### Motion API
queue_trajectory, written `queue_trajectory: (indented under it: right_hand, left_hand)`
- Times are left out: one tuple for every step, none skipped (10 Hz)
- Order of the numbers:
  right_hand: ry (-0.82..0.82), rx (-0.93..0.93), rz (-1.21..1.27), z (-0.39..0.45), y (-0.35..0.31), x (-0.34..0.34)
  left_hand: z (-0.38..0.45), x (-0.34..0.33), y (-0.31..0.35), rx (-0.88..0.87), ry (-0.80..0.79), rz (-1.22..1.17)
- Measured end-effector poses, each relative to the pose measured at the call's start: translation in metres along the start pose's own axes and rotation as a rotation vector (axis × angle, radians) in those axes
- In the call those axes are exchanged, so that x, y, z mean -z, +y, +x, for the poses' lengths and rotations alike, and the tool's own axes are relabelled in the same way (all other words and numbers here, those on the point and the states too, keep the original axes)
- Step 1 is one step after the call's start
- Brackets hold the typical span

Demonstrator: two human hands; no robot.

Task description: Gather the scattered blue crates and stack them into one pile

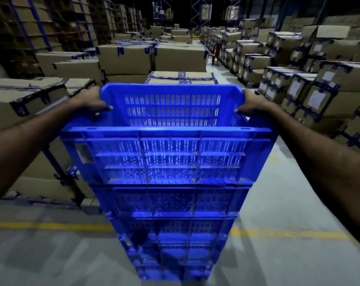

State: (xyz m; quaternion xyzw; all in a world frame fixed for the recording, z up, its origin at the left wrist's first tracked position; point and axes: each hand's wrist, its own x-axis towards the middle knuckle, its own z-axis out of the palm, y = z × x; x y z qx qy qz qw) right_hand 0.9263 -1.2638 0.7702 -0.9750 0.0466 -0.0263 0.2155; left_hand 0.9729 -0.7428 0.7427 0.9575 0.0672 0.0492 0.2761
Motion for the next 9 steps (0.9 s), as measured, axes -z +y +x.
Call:
queue_trajectory:
  right_hand:
    - [-0.010, 0.019, 0.054, -0.002, -0.003, 0.003]
    - [-0.010, 0.010, 0.072, -0.006, -0.004, 0.006]
    - [-0.028, 0.018, 0.086, -0.010, -0.005, 0.008]
    - [-0.038, 0.039, 0.059, -0.015, -0.007, 0.009]
    - [-0.059, 0.061, 0.035, -0.021, -0.007, 0.011]
    - [-0.036, 0.086, -0.069, -0.036, -0.012, 0.018]
    - [0.018, 0.131, -0.088, -0.060, -0.019, 0.020]
    - [0.065, 0.229, -0.095, -0.085, -0.027, 0.016]
    - [0.169, 0.363, -0.075, -0.107, -0.034, 0.009]
  left_hand:
    - [-0.033, 0.008, 0.018, 0.012, -0.018, -0.031]
    - [-0.059, 0.014, 0.040, 0.005, -0.016, -0.072]
    - [-0.073, 0.016, 0.045, -0.025, -0.071, -0.134]
    - [-0.089, 0.024, 0.045, -0.019, -0.146, -0.159]
    - [-0.105, 0.031, 0.047, 0.013, -0.233, -0.221]
    - [-0.122, 0.035, 0.047, 0.010, -0.255, -0.256]
    - [-0.136, 0.043, 0.038, 0.010, -0.252, -0.212]
    - [-0.130, 0.041, 0.012, 0.003, -0.134, -0.220]
    - [-0.171, 0.030, 0.037, -0.093, -0.035, -0.163]
